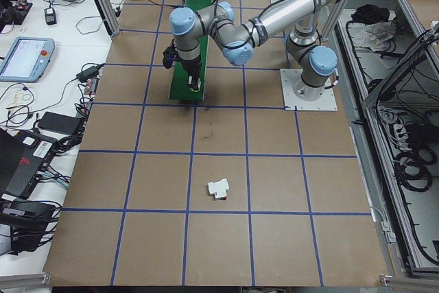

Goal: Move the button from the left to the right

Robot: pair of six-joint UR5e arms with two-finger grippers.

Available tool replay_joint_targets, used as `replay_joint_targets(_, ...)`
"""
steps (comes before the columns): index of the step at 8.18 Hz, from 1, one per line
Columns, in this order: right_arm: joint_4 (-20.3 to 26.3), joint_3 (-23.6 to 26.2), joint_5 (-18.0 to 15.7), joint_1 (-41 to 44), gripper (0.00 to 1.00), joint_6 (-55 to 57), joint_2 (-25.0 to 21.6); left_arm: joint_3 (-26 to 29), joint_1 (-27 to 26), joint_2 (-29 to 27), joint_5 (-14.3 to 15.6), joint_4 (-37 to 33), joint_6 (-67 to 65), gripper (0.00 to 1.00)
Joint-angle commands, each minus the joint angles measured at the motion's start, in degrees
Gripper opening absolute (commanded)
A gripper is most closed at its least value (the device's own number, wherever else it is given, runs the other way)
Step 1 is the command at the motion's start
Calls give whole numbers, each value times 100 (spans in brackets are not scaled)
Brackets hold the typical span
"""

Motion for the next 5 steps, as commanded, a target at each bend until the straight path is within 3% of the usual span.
replay_joint_targets(1, -32, 48, 3, 0, 100, 14, 0, 510, -717, -707, -43, -224, -188, 0)
replay_joint_targets(5, -14, 48, -15, 0, 100, -12, 0, 546, -824, -1236, -43, -145, -348, 0)
